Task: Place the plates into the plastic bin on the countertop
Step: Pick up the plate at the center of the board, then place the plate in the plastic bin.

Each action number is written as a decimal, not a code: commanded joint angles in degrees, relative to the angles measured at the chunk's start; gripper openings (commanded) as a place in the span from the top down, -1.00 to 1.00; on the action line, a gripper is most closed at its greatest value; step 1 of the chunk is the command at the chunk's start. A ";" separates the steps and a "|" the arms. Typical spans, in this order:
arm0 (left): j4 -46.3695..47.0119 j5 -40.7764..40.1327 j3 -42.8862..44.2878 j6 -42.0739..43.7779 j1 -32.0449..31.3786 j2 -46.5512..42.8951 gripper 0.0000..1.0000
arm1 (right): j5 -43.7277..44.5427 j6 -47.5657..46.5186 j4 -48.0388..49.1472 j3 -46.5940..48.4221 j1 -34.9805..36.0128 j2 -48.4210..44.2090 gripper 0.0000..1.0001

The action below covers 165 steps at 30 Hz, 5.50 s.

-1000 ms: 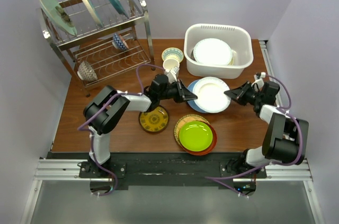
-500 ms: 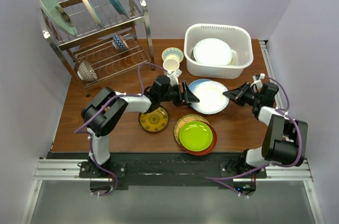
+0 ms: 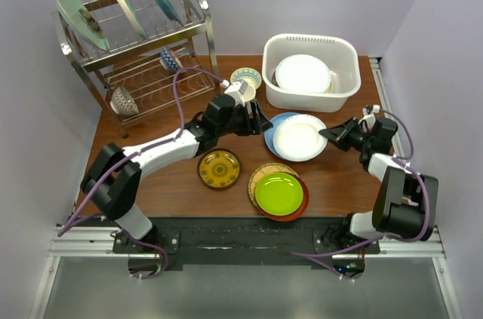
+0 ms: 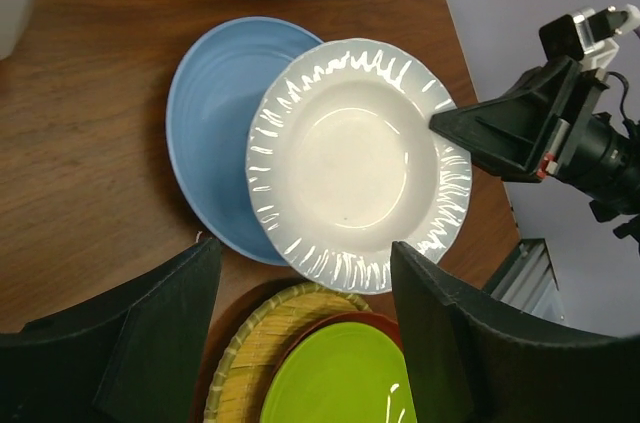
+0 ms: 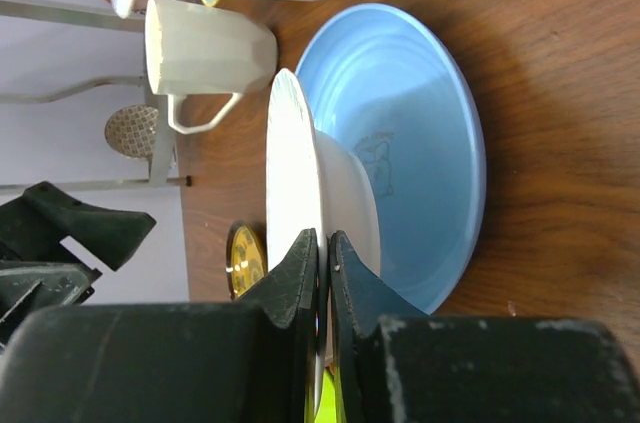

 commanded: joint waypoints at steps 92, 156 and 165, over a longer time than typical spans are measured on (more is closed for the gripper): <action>-7.17 -6.45 -10.83 3.54 -1.90 -4.31 -0.44 | 11.82 19.77 1.65 52.44 6.53 28.33 1.00; -6.99 -4.16 -15.40 3.45 -2.16 -9.93 -0.44 | 27.29 3.70 -18.65 60.88 10.23 30.98 -0.21; -7.26 -3.90 -15.75 3.54 -2.25 -10.81 -0.44 | 37.31 -8.43 -35.61 68.18 10.31 27.90 -0.34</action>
